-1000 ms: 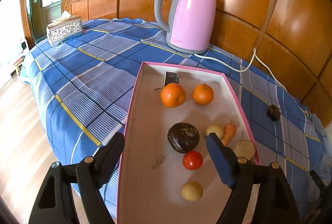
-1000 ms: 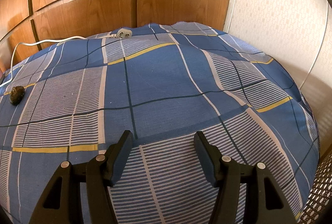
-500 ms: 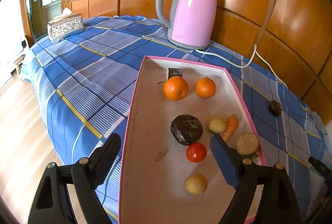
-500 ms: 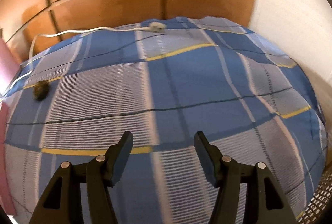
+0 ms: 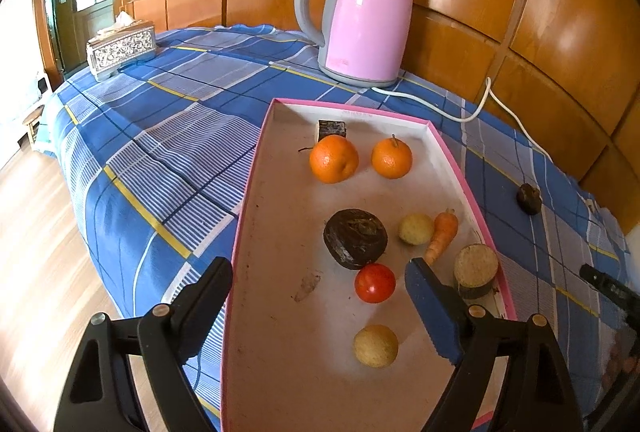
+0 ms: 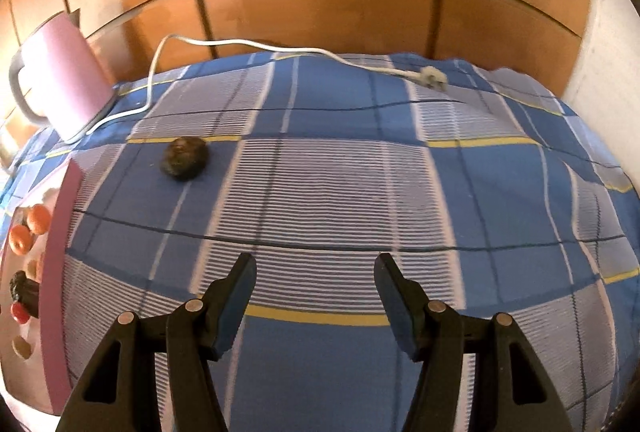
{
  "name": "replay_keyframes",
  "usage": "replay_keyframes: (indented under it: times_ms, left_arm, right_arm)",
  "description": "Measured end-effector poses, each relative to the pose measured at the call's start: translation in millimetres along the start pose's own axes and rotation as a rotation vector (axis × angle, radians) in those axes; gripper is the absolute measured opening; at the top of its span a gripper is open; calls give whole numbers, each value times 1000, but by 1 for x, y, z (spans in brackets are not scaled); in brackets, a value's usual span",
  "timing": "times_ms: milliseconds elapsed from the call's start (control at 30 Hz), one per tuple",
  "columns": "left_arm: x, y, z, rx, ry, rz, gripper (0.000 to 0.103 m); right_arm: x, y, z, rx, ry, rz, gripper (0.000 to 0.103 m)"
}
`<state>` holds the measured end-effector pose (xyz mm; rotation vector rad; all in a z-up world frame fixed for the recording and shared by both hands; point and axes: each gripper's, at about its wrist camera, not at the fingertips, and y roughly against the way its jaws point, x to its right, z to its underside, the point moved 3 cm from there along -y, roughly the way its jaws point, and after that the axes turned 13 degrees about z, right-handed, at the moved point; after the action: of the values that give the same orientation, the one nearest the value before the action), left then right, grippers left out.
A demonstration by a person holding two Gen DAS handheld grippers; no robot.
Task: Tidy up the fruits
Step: 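Swing the right gripper toward the dark brown round fruit, then lower the right gripper onto the dark brown fruit and grasp it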
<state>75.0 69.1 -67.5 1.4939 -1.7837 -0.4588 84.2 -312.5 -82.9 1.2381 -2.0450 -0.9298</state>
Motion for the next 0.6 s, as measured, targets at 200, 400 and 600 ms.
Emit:
replay_keyframes:
  times_ms: [200, 400, 600]
  left_arm:
    - [4, 0, 3, -6, -18, 4, 88]
    - [3, 1, 4, -9, -16, 7, 88]
    - [-1, 2, 5, -14, -11, 1, 88]
  right_arm:
    - [-21, -1, -9, 5, 25, -47, 62]
    - [-51, -3, -29, 27, 71, -100, 62]
    - [-88, -12, -52, 35, 122, -128, 68]
